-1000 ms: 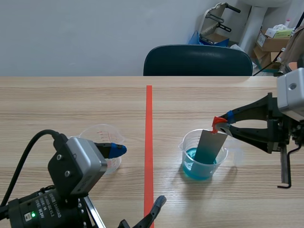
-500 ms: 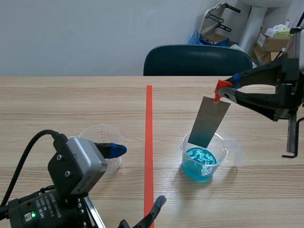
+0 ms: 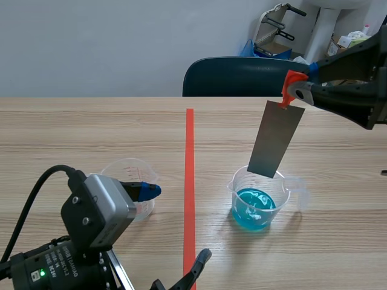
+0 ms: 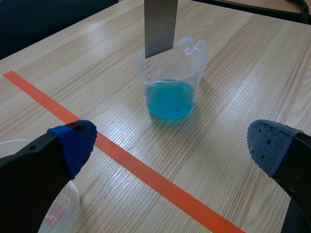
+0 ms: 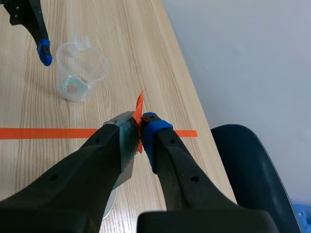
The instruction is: Do the redox reaction experiment
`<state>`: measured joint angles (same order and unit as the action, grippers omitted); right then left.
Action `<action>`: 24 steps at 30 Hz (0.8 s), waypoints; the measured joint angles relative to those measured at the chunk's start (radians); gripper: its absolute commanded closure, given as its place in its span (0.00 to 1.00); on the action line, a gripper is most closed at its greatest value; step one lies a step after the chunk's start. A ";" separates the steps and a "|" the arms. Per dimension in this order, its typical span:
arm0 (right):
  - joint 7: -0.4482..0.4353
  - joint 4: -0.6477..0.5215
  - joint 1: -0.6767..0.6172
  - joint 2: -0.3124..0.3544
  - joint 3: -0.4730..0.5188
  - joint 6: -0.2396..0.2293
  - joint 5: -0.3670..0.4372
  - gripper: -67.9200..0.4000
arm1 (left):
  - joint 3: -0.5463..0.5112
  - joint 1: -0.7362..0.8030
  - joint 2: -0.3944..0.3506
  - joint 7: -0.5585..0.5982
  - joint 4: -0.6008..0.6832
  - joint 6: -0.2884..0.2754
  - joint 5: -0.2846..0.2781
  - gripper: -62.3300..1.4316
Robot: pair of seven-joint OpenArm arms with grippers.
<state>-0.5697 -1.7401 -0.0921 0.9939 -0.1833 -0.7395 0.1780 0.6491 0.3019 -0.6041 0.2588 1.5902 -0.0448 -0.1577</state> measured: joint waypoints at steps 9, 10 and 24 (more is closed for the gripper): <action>0.179 -0.071 0.000 0.069 0.000 0.000 0.207 0.98 | 0.000 0.000 0.000 0.000 0.000 0.000 0.000 0.00; 0.200 -0.079 0.000 0.074 0.000 0.000 0.230 0.98 | 0.000 0.000 0.000 0.000 0.000 0.000 0.000 0.00; 0.470 -0.188 0.000 0.121 0.043 0.000 0.497 0.98 | 0.000 0.000 0.000 0.000 0.000 0.000 0.000 0.00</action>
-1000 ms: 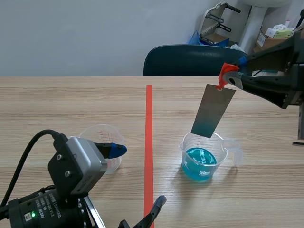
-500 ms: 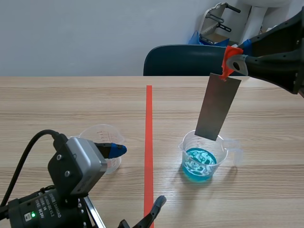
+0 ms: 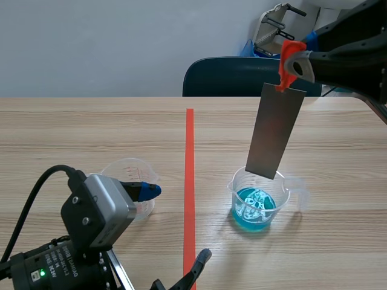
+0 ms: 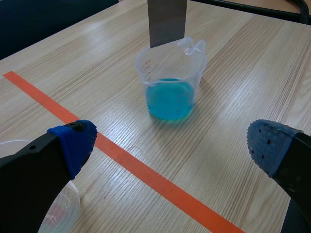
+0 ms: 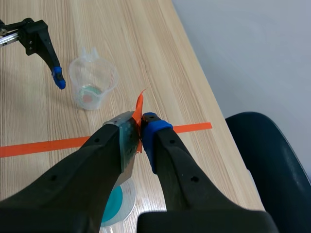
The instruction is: Do the redox reaction experiment
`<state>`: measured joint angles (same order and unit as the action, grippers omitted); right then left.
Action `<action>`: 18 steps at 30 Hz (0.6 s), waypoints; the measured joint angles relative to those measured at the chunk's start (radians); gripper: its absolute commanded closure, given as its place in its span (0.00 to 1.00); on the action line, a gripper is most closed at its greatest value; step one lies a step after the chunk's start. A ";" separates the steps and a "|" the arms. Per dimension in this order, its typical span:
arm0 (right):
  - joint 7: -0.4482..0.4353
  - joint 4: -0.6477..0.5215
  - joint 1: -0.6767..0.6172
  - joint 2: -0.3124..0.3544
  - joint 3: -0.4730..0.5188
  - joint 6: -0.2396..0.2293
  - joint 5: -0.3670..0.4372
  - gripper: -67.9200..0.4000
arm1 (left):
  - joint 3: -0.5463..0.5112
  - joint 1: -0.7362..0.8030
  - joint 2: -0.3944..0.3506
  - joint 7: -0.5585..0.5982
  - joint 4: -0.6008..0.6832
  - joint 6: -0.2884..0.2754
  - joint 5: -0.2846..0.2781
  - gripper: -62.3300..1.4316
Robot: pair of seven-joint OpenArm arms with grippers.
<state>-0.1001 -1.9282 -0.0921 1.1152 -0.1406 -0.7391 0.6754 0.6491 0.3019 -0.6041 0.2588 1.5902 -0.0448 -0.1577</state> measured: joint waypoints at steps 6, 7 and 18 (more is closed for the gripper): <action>0.117 -0.032 0.000 0.002 0.027 0.000 0.102 0.98 | 0.000 0.000 0.000 0.000 0.000 0.000 0.000 0.00; 0.132 -0.039 0.000 0.002 0.034 0.000 0.121 0.98 | 0.000 0.000 0.000 0.000 0.000 0.000 0.000 0.00; 0.211 -0.069 0.000 0.002 0.074 0.000 0.204 0.98 | 0.000 0.000 0.000 0.000 0.000 0.000 0.000 0.00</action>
